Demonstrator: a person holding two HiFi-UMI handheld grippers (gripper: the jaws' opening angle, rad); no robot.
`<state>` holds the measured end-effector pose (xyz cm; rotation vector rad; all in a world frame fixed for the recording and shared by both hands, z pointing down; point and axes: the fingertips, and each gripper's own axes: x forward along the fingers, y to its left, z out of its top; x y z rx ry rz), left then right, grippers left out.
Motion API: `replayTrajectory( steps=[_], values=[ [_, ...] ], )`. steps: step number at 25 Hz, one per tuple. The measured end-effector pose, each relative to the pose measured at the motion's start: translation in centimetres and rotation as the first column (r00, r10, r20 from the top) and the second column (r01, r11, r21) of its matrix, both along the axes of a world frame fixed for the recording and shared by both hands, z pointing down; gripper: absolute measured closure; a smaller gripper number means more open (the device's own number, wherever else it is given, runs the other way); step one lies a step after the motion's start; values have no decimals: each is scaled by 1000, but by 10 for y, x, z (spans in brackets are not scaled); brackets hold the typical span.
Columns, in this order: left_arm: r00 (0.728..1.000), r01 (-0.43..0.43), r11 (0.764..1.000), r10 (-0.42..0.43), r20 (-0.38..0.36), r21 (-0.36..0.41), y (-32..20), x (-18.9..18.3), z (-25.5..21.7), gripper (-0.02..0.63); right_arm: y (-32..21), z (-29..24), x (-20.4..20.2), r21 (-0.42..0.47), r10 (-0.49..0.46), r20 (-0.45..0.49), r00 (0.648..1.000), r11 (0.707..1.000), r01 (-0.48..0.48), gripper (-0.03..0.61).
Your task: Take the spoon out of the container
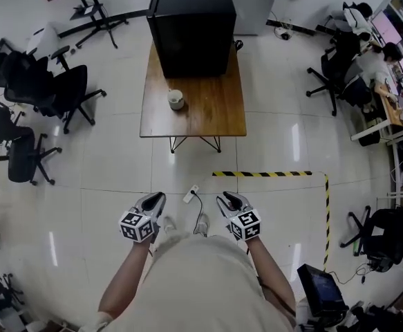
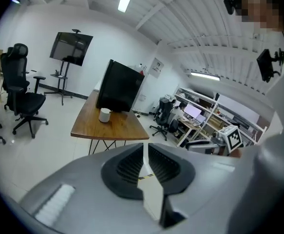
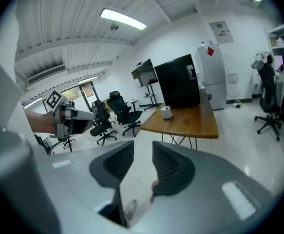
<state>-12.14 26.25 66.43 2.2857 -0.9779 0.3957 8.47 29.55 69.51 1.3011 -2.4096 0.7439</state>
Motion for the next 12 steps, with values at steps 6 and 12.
replayTrajectory(
  steps=[6,12],
  values=[
    [1000,16,1000,-16,-10,17,-8,2,2,583,-7,11,15,9,12,-17,1000,1000,-12,459],
    [999,49,999,-49,0,-6,-22,-12,6,583,-22,2,18,13,5,-26,1000,1000,-5,459]
  ],
)
